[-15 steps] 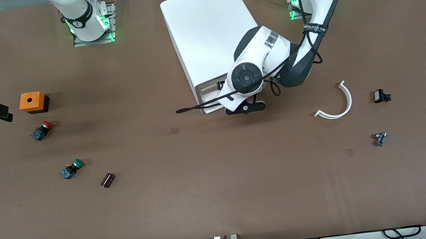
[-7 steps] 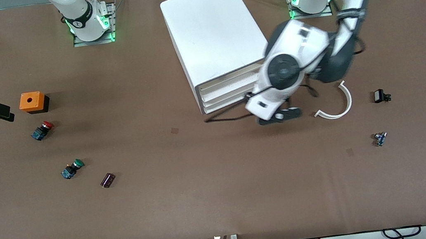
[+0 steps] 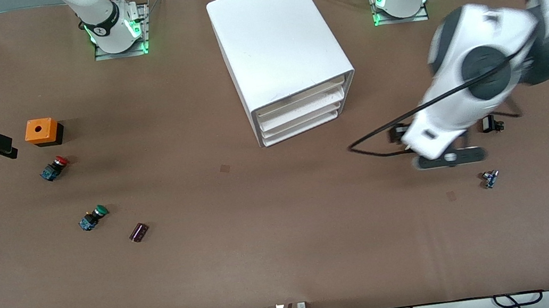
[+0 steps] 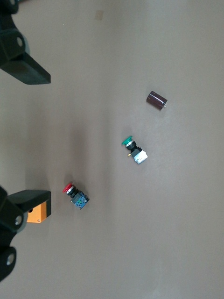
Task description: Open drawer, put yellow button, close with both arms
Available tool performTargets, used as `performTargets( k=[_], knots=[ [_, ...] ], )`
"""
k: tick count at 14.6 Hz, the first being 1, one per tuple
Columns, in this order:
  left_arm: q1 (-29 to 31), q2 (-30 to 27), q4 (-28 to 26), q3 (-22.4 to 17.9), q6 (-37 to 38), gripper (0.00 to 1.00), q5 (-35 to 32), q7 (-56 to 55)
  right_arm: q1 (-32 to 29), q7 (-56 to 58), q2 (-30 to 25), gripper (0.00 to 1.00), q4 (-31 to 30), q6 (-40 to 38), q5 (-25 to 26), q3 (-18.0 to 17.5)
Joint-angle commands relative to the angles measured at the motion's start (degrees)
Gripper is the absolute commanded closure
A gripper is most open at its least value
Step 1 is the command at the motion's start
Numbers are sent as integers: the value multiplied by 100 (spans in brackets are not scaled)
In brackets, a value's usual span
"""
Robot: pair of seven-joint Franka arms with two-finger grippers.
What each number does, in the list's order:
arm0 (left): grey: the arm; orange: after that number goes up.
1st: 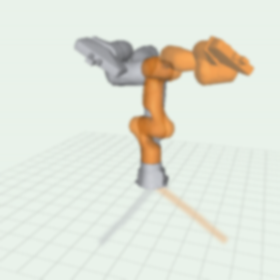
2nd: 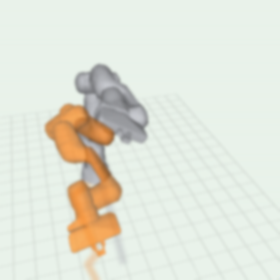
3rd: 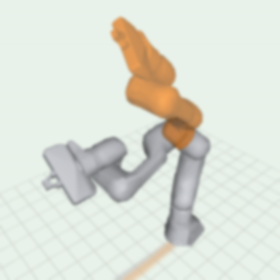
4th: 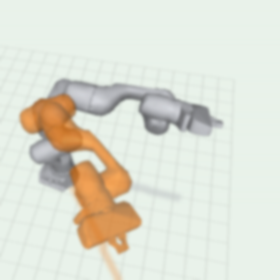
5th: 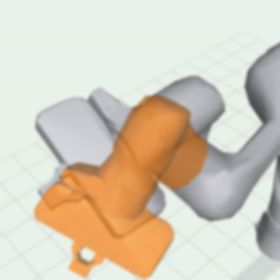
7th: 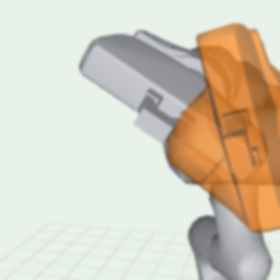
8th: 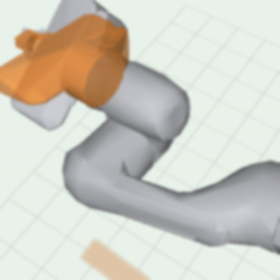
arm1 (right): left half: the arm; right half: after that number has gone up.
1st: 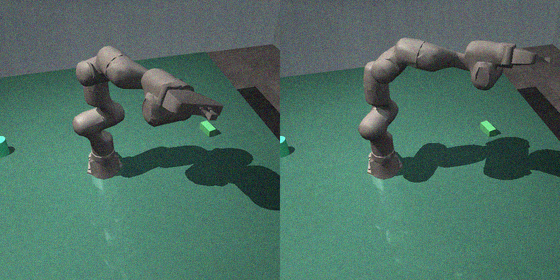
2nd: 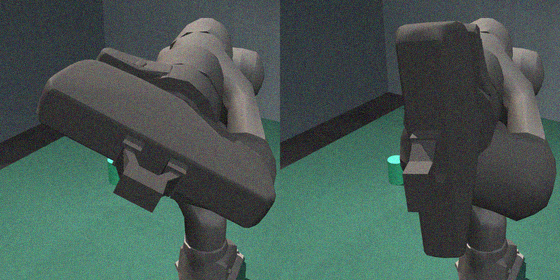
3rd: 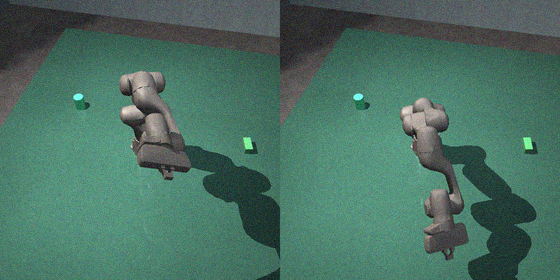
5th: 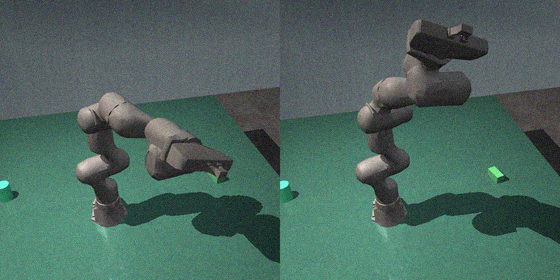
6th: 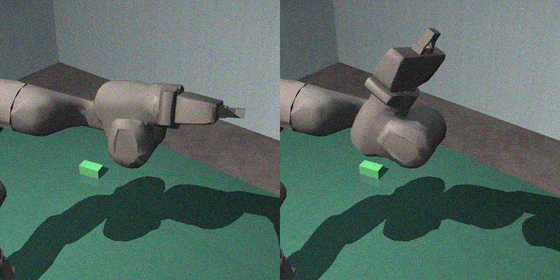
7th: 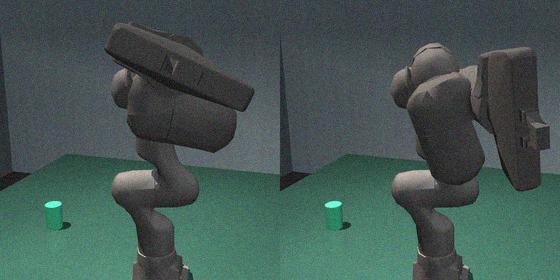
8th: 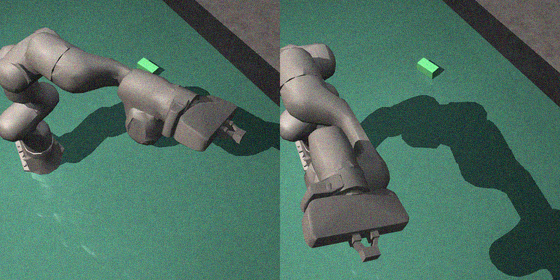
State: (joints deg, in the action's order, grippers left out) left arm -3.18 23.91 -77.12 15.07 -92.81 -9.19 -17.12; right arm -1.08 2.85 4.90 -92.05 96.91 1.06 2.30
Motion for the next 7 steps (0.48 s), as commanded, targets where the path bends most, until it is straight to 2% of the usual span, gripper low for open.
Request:
performTargets(
  k=[1,3,5,7],
  knots=[
    [475,-273,143,102,561,0,5,831,-67,119,-208,0,-296,188,114,-72],
    [563,-597,110,6,650,0,381,1174,-67,172,-304,0,-453,336,114,-72],
    [582,-1027,-223,-274,703,0,444,1491,-67,172,-410,0,-621,460,114,-72],
    [468,-1588,-1020,-669,528,0,688,1886,-76,172,-419,0,-630,417,71,-72]
  ],
)
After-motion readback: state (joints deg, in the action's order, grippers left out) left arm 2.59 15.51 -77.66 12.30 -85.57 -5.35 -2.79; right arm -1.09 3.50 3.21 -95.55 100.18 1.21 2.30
